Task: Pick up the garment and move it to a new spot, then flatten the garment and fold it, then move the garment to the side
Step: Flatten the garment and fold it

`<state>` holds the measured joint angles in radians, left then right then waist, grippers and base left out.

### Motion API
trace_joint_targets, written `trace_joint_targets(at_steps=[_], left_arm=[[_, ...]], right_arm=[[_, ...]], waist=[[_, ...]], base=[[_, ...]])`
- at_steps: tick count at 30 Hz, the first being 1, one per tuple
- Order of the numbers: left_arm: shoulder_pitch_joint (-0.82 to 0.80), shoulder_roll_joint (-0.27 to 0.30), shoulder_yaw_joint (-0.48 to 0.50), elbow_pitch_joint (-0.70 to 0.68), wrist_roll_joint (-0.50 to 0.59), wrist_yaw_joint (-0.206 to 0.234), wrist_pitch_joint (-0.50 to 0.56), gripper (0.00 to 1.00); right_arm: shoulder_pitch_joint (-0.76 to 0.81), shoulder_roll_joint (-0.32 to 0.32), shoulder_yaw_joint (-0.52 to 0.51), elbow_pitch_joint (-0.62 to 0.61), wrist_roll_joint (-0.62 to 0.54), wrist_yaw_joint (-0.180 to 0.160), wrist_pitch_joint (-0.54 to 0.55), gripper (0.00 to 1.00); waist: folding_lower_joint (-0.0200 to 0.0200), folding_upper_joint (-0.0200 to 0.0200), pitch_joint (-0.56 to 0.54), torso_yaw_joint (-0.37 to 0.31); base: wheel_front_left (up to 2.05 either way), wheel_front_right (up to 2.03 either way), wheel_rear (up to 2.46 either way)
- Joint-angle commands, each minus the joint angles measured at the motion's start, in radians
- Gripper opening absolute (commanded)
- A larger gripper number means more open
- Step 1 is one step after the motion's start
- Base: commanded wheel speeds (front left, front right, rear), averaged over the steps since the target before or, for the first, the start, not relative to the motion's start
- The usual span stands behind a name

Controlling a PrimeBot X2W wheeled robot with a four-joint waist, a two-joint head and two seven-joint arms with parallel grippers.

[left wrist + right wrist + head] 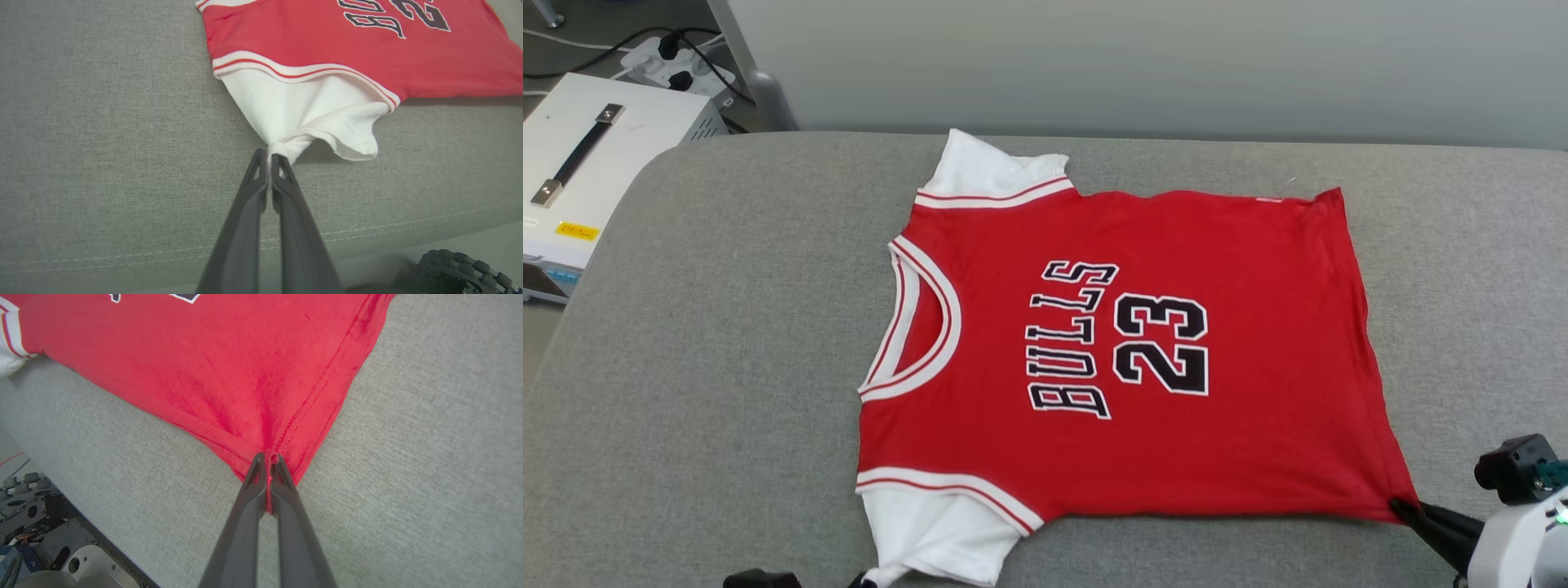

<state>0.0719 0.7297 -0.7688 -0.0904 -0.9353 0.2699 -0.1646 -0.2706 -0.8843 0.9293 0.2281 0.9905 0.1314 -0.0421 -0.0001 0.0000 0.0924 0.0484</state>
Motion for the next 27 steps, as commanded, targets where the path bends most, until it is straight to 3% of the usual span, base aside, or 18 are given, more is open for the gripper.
trace_joint_targets(at_steps=[1,9,12,27], left_arm=[[0.031,0.01,0.001,-0.01,-0.021,0.008,0.005,0.0],[0.029,0.042,0.009,-0.048,-0.005,0.011,-0.002,0.0],[-0.161,0.036,0.033,-0.013,0.078,-0.024,0.006,0.0],[-0.574,-0.037,0.047,0.239,0.165,-0.167,0.062,0.0]], right_arm=[[0.039,-0.016,-0.017,-0.018,0.017,-0.001,0.013,0.0],[0.142,-0.036,-0.111,-0.113,0.057,-0.001,0.082,0.0],[0.097,0.01,-0.238,-0.13,0.038,-0.001,0.106,0.0],[-0.092,0.091,-0.361,-0.111,-0.007,-0.001,0.209,0.0]], waist=[[0.0001,0.0,-0.015,-0.002],[0.0001,0.0,0.01,0.0],[0.0001,0.0,0.065,-0.009],[0.0001,0.0,0.241,-0.052]], base=[[0.0,0.0,0.0],[0.0,0.0,0.0],[0.0,0.0,0.0],[0.0,0.0,0.0]])
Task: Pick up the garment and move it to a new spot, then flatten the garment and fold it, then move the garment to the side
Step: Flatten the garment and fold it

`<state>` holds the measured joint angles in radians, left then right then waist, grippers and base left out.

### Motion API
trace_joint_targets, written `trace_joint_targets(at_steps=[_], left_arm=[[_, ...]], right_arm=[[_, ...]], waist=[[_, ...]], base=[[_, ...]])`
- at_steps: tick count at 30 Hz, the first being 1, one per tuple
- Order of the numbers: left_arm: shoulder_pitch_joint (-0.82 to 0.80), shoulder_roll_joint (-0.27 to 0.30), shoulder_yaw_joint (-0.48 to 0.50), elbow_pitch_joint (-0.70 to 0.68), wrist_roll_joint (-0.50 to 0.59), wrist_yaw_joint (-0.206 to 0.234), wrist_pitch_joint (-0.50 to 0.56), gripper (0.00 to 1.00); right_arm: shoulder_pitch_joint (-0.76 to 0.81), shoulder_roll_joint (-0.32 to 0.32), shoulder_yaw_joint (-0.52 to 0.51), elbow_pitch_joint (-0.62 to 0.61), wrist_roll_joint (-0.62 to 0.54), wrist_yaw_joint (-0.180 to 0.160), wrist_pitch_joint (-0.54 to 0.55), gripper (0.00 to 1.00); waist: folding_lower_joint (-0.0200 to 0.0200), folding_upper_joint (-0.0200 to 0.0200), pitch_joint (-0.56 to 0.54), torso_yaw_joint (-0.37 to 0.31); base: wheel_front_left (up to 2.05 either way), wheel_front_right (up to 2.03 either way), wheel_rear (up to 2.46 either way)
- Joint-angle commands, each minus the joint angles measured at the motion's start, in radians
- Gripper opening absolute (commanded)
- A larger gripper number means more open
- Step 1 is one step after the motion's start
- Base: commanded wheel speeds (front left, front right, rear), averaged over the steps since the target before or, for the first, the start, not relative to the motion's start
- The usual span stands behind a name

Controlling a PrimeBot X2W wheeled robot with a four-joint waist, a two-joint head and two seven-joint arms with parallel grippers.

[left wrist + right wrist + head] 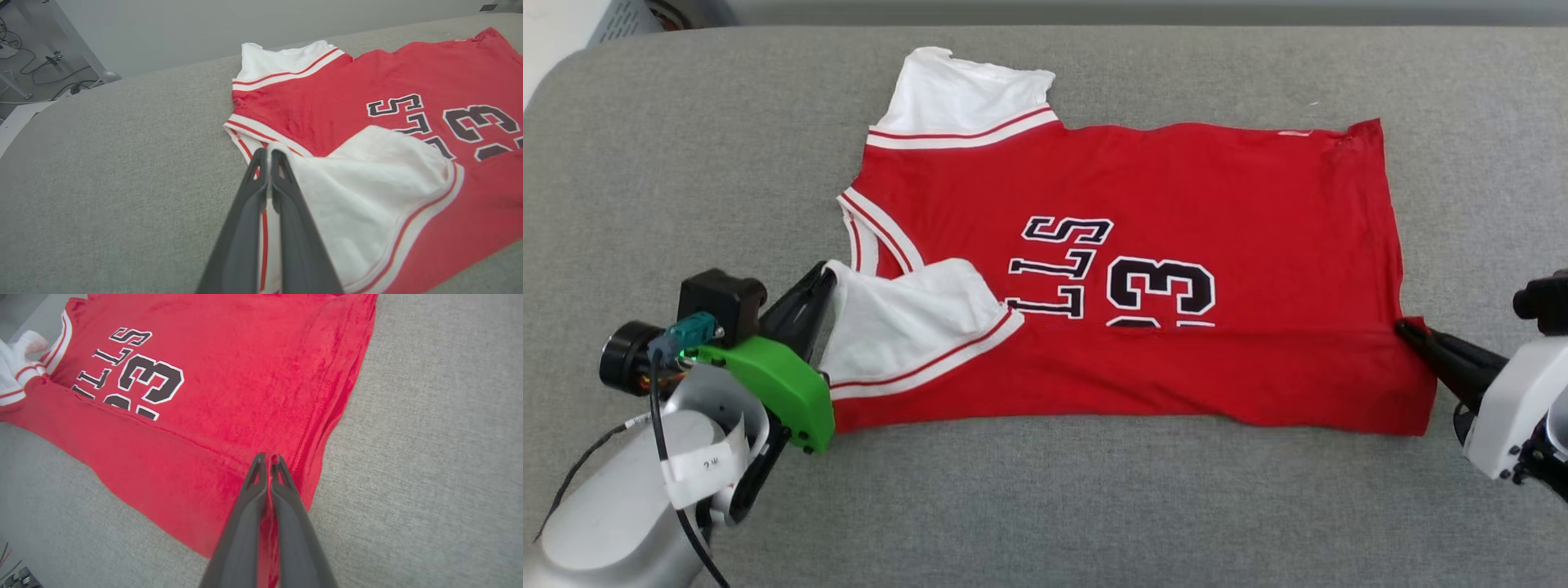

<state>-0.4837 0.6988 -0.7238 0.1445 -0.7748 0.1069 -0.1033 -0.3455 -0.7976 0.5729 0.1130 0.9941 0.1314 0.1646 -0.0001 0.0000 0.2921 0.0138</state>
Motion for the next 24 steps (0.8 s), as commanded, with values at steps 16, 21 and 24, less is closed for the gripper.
trace_joint_targets(at_steps=[16,21,24], left_arm=[[-0.158,-0.132,-0.076,0.404,0.04,-0.147,-0.019,0.0],[-0.164,-0.162,-0.07,0.503,0.027,-0.171,-0.078,1.0],[-0.179,-0.156,-0.062,0.525,0.03,-0.181,-0.104,1.0]], right_arm=[[-0.171,0.099,0.059,0.178,-0.067,-0.001,-0.032,0.0],[-0.168,0.098,0.07,0.197,-0.05,-0.001,-0.063,0.94],[-0.155,0.087,0.06,0.195,-0.043,-0.001,-0.095,1.0]], waist=[[0.0001,0.0,0.128,-0.025],[0.0001,0.0,0.092,-0.015],[0.0001,0.0,0.058,-0.003]], base=[[0.0,0.0,0.0],[0.0,0.0,0.0],[0.0,0.0,0.0]])
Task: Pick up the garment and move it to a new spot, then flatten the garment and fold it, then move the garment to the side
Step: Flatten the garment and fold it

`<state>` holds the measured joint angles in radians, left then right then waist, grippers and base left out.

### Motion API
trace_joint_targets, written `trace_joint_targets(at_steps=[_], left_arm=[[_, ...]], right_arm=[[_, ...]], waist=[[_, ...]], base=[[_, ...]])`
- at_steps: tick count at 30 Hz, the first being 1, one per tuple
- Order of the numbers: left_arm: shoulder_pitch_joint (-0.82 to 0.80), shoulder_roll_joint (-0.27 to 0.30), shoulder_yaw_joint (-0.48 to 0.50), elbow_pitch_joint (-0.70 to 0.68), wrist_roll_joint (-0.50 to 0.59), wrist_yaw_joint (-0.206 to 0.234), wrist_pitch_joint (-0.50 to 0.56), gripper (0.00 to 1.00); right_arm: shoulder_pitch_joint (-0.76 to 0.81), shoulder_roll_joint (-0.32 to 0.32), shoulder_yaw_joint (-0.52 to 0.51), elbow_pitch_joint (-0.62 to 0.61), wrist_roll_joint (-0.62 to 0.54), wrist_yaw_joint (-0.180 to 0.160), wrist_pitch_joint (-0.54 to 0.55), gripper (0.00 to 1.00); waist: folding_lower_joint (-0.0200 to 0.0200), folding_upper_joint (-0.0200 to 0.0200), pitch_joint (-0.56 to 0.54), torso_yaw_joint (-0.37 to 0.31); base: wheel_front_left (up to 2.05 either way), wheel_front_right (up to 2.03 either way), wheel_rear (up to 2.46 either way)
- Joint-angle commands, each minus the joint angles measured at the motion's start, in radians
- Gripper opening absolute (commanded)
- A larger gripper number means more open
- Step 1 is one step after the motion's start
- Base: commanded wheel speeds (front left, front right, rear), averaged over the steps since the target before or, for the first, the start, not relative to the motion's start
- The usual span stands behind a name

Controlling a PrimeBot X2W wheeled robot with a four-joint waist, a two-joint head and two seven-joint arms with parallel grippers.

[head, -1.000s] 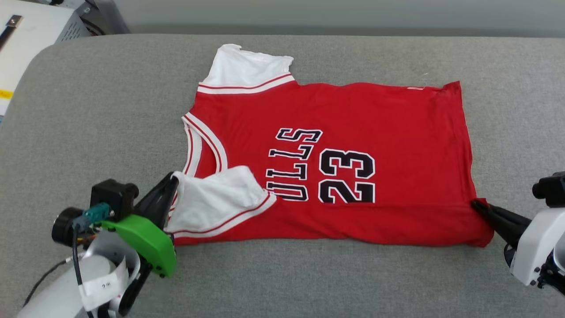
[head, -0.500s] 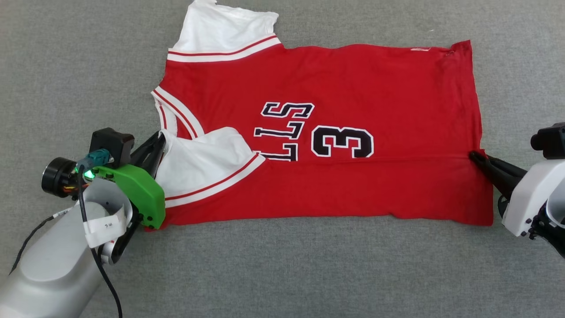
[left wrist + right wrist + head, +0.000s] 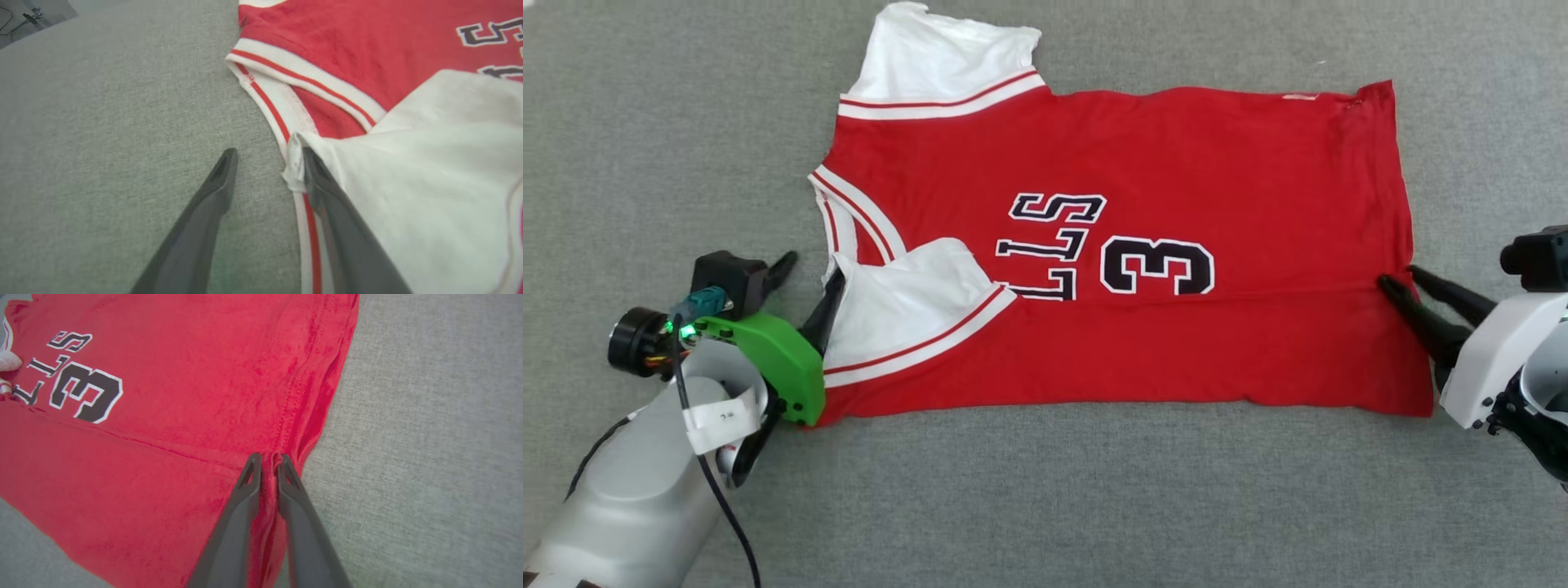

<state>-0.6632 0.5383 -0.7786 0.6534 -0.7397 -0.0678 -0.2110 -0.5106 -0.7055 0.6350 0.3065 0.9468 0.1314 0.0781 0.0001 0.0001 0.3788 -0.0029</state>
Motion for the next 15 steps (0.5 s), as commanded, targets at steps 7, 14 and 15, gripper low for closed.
trace_joint_targets(at_steps=[7,14,15], left_arm=[[-0.053,0.084,0.002,-0.066,0.016,-0.013,0.028,1.0],[-0.108,0.154,-0.036,-0.21,-0.066,-0.047,0.311,1.0],[-0.114,0.16,-0.045,-0.227,-0.089,-0.051,0.363,1.0]], right_arm=[[0.062,-0.039,-0.021,-0.034,0.007,-0.001,-0.046,1.0],[0.099,-0.058,-0.032,-0.063,0.017,-0.001,-0.011,1.0],[0.101,-0.059,-0.035,-0.065,0.018,-0.001,-0.007,1.0]], waist=[[-0.0001,-0.0001,-0.104,0.035],[-0.0001,-0.0001,-0.144,0.05],[-0.0001,-0.0001,-0.147,0.05]], base=[[0.0,0.0,0.0],[0.0,0.0,0.0],[0.0,0.0,0.0]])
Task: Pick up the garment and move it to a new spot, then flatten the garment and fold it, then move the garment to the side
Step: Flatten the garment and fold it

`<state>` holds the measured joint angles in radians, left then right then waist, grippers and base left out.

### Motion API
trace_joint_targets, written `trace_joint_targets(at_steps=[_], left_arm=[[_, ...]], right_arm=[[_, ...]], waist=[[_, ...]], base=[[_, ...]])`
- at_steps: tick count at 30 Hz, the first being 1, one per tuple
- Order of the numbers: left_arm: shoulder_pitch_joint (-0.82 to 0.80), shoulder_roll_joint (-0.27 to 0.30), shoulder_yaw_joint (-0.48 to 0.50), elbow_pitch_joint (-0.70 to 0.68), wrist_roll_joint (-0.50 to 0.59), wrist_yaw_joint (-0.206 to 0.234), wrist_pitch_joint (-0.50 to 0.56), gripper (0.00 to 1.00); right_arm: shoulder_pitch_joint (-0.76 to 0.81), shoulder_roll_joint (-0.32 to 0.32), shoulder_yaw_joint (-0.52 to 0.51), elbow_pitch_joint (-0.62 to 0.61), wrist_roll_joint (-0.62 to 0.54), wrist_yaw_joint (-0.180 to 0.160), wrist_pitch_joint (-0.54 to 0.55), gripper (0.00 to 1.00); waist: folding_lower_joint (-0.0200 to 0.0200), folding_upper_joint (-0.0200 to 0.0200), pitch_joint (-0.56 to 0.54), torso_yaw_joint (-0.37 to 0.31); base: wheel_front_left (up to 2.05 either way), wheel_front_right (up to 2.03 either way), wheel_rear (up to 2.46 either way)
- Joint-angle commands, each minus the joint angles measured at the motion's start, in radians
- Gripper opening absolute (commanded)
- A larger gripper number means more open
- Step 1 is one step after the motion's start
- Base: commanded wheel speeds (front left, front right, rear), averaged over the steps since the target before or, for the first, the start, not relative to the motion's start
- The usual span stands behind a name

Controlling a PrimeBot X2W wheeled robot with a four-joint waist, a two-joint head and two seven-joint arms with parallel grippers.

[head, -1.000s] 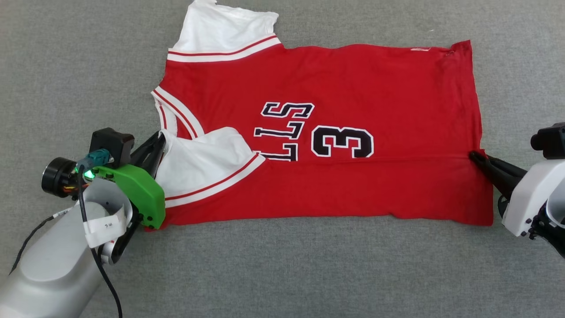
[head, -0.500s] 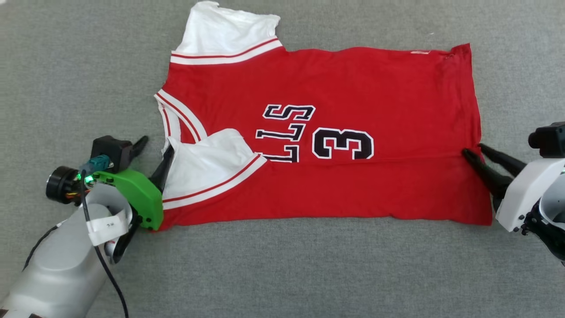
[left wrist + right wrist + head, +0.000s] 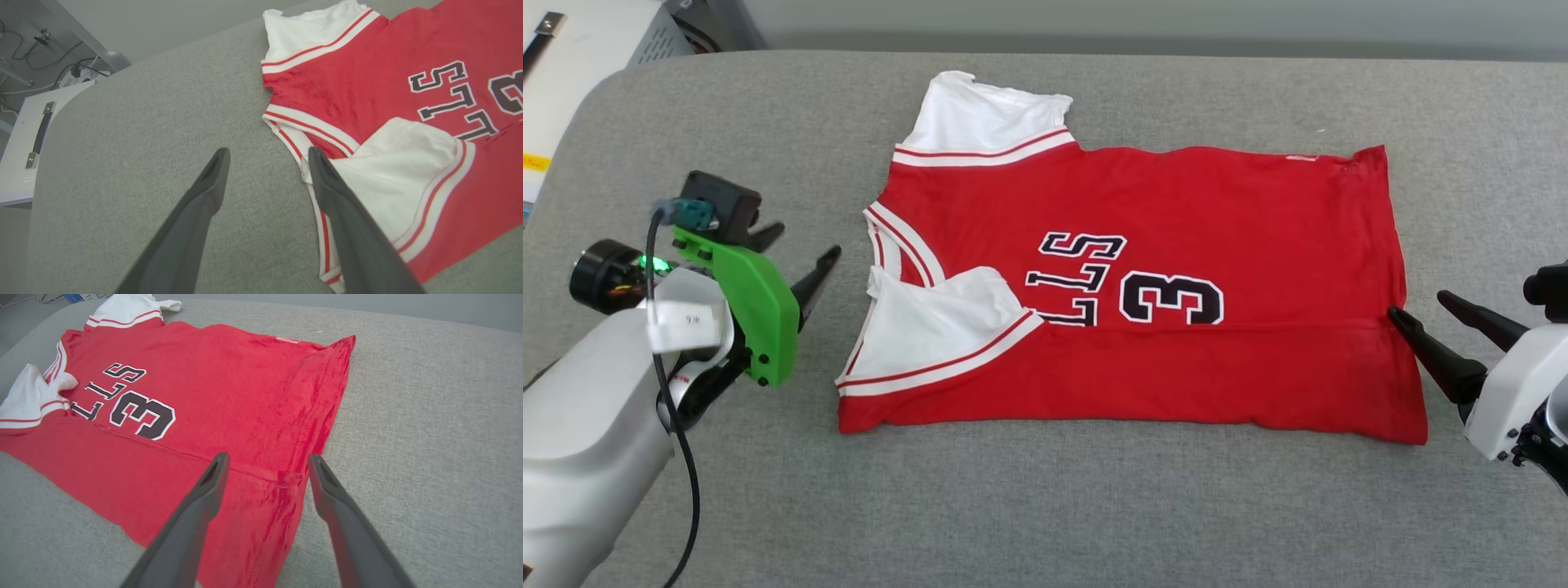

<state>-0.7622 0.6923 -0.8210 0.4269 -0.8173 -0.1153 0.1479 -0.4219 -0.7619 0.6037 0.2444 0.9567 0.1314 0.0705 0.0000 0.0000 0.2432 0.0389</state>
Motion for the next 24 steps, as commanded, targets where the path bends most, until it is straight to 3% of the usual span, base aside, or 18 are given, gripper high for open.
trace_joint_targets(at_steps=[1,5,9,13,23,24], left_arm=[[-0.02,0.012,-0.011,-0.019,-0.047,-0.007,0.07,1.0],[-0.022,0.029,-0.053,-0.072,-0.19,-0.012,0.33,1.0],[-0.017,0.043,-0.083,-0.097,-0.258,-0.013,0.479,1.0],[0.005,0.034,-0.091,-0.088,-0.294,0.001,0.522,1.0],[0.064,-0.008,-0.165,0.034,-0.267,0.017,0.555,1.0],[0.07,-0.011,-0.172,0.043,-0.268,0.013,0.557,0.58]], right_arm=[[0.014,-0.003,-0.005,-0.005,0.008,-0.001,0.007,1.0],[0.022,0.003,-0.011,-0.014,0.005,-0.001,0.037,1.0],[0.023,0.009,-0.016,-0.025,0.002,-0.001,0.061,1.0],[0.017,0.019,-0.019,-0.033,-0.005,-0.001,0.08,1.0],[-0.008,0.05,-0.015,-0.04,-0.024,-0.001,0.114,1.0],[-0.011,0.051,-0.015,-0.04,-0.027,-0.001,0.115,1.0]], waist=[[0.0,0.0,-0.013,0.009],[0.0,0.0,-0.016,0.006],[0.0,0.0,-0.004,-0.004],[0.0,0.0,0.018,-0.023],[0.0,0.0,0.054,-0.055],[0.0,0.0,0.053,-0.057]], base=[[0.0,0.0,0.0],[0.0,0.0,0.0],[0.0,0.0,0.0],[0.0,0.0,0.0],[0.0,0.0,0.0],[0.0,0.0,0.0]])
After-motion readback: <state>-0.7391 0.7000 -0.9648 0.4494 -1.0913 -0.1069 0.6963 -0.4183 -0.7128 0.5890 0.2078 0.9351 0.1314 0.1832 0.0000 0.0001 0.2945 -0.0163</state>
